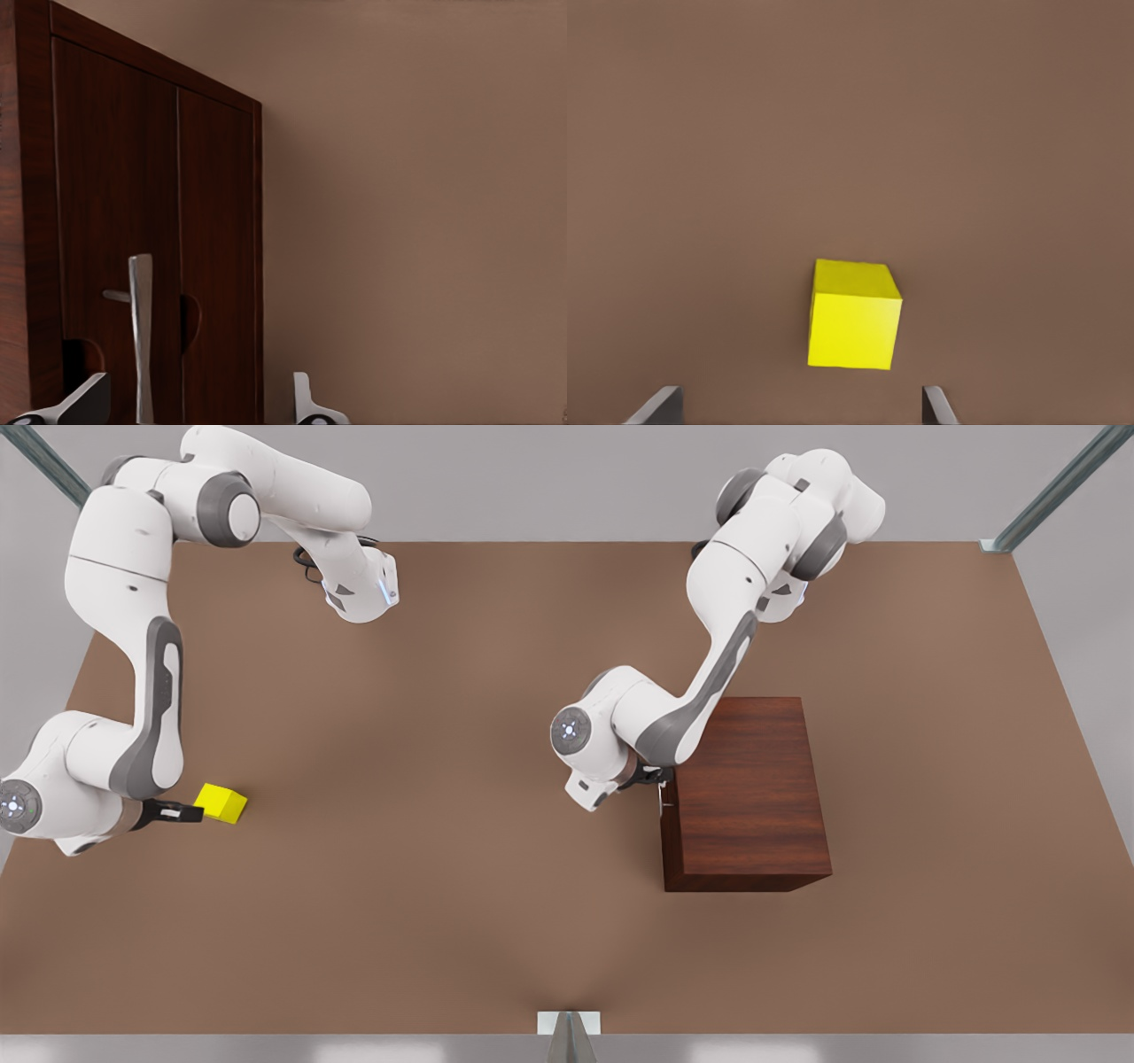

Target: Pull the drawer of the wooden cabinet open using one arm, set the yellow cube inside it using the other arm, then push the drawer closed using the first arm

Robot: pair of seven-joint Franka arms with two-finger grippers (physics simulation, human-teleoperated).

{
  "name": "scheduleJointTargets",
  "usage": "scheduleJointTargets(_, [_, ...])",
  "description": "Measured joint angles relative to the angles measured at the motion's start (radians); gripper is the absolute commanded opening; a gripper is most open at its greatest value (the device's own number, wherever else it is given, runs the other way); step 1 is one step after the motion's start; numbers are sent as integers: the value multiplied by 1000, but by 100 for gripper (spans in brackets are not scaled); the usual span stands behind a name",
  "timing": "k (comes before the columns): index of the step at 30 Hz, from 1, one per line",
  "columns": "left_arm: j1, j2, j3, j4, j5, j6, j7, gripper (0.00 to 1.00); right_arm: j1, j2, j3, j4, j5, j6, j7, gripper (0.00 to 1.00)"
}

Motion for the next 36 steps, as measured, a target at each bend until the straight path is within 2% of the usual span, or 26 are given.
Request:
scheduleJointTargets(5, [8,12,1,-1,1,4,-103,100,-42,-45,-1,-173,33,91,-8,100])
scheduleJointTargets(11, [10,31,0,-1,-4,5,-190,100,-62,-101,-1,-379,41,302,-15,100])
scheduleJointTargets(19, [9,46,-4,24,-14,11,-249,100,-65,-54,-1,-392,44,459,-20,100])
scheduleJointTargets(36, [-23,105,-7,150,-37,17,-318,100,-89,53,4,-388,46,526,-28,100])
